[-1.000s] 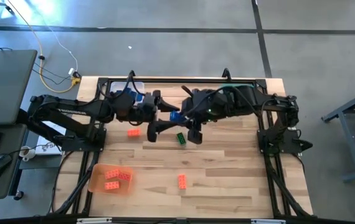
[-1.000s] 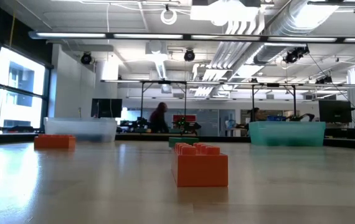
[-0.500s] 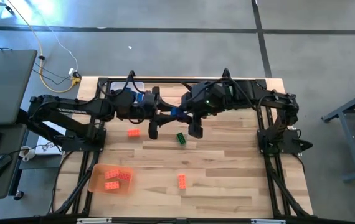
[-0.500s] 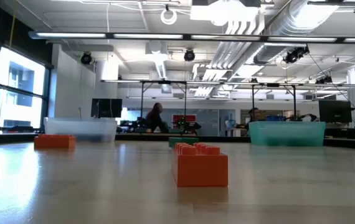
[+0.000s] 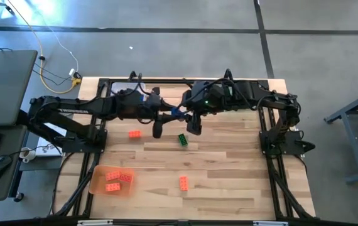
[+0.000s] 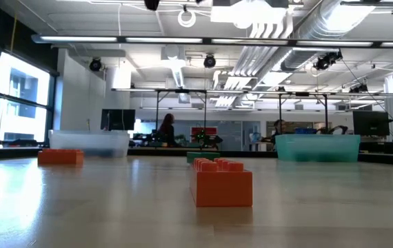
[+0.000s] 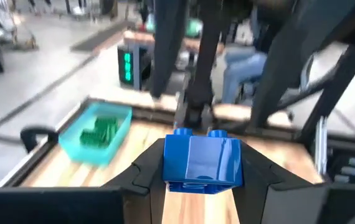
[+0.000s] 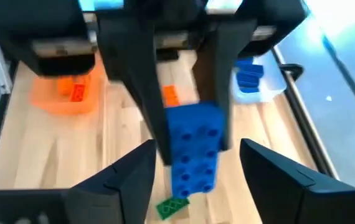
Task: Sort & place blocks by color
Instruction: Put the blue game piece into the transparent bin
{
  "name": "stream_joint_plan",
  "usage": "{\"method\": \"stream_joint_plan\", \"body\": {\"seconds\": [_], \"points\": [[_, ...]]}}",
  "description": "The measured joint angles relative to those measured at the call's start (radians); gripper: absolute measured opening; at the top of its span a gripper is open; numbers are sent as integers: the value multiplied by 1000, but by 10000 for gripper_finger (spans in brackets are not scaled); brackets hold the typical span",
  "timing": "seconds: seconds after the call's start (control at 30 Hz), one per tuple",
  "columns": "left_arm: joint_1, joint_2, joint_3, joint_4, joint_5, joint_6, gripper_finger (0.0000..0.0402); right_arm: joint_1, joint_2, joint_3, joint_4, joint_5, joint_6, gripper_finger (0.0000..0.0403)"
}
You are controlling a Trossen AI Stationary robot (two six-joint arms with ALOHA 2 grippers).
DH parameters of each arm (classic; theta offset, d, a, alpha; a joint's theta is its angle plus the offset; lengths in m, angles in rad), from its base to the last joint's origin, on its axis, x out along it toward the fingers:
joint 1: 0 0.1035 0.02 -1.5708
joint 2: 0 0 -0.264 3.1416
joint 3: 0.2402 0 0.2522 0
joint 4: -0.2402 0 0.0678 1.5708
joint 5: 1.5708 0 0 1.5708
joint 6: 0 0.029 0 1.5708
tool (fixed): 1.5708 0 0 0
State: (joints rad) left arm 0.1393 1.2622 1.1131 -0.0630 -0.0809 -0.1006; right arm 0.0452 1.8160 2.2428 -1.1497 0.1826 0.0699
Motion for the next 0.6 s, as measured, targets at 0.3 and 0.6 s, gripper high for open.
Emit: {"method": "stream_joint_plan", "body": {"seconds": [0.3,0.6], "points": [[138,-1,0,-299,11,46,109,-21,0,0,-12,76,8,251],[321,-1,0,-610,9,139,114,-81,0,0,-12,75,64,252]]}}
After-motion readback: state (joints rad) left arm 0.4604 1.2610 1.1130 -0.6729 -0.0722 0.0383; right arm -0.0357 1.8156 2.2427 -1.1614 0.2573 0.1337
